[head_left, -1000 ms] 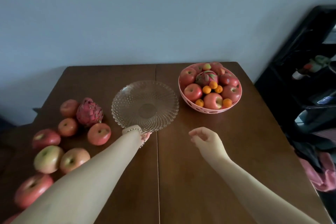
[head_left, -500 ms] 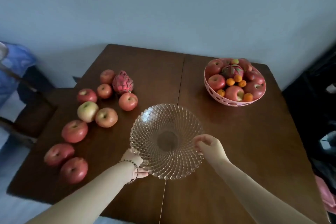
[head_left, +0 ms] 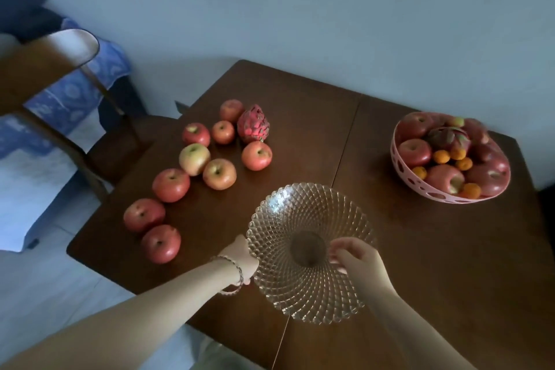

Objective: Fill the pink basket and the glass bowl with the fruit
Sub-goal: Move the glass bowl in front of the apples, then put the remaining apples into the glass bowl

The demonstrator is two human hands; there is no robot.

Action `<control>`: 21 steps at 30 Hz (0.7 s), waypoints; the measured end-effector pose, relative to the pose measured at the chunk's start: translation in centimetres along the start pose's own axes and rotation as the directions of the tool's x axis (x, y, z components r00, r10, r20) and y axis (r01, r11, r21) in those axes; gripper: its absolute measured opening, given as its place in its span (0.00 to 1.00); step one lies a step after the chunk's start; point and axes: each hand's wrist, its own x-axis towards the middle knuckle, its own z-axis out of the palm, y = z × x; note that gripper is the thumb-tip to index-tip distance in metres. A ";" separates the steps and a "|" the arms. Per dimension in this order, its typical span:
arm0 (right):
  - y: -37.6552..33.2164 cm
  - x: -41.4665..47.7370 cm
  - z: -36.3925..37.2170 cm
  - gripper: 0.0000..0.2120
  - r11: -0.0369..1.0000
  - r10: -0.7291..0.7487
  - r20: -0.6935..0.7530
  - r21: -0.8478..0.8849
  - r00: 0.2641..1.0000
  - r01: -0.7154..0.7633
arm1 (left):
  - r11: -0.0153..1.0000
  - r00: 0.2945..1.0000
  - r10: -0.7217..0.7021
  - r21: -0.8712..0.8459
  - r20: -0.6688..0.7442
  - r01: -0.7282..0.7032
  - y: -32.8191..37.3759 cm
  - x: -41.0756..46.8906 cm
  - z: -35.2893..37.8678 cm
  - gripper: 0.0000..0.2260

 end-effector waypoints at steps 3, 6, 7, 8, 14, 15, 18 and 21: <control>-2.5 0.9 1.5 0.07 0.999 -0.031 0.020 -0.028 0.999 0.032 | 0.956 0.960 0.205 0.247 -0.189 -0.156 0.0 1.6 -4.5 0.23; -6.4 3.3 3.5 0.08 0.988 -0.118 0.005 -0.104 0.993 0.118 | 0.874 0.869 0.404 0.402 -0.286 -0.273 -0.5 3.8 -9.8 0.17; -7.8 4.4 4.4 0.07 0.979 -0.150 -0.012 -0.140 0.989 0.147 | 0.844 0.842 0.449 0.451 -0.300 -0.290 -0.7 4.6 -11.1 0.15; -9.0 5.7 5.4 0.06 0.968 -0.175 -0.029 -0.186 0.984 0.167 | 0.822 0.826 0.480 0.480 -0.296 -0.306 -0.9 5.3 -12.2 0.14; -13.9 15.3 14.4 0.31 0.798 -0.146 0.024 -0.588 0.989 0.132 | 0.586 0.786 0.609 0.728 -0.105 -0.357 -2.4 10.7 -15.5 0.22; -14.0 16.4 15.8 0.37 0.748 -0.105 0.020 -0.657 0.994 0.092 | 0.544 0.778 0.625 0.754 -0.070 -0.369 -2.5 11.4 -15.4 0.24; -13.7 19.1 18.6 0.48 0.647 -0.027 -0.045 -0.762 0.999 -0.017 | 0.444 0.767 0.641 0.804 0.023 -0.395 -2.7 13.3 -14.8 0.30; -13.0 20.3 18.9 0.45 0.728 -0.004 -0.099 -0.683 0.995 -0.065 | 0.398 0.785 0.614 0.826 0.082 -0.398 -2.6 14.8 -14.4 0.33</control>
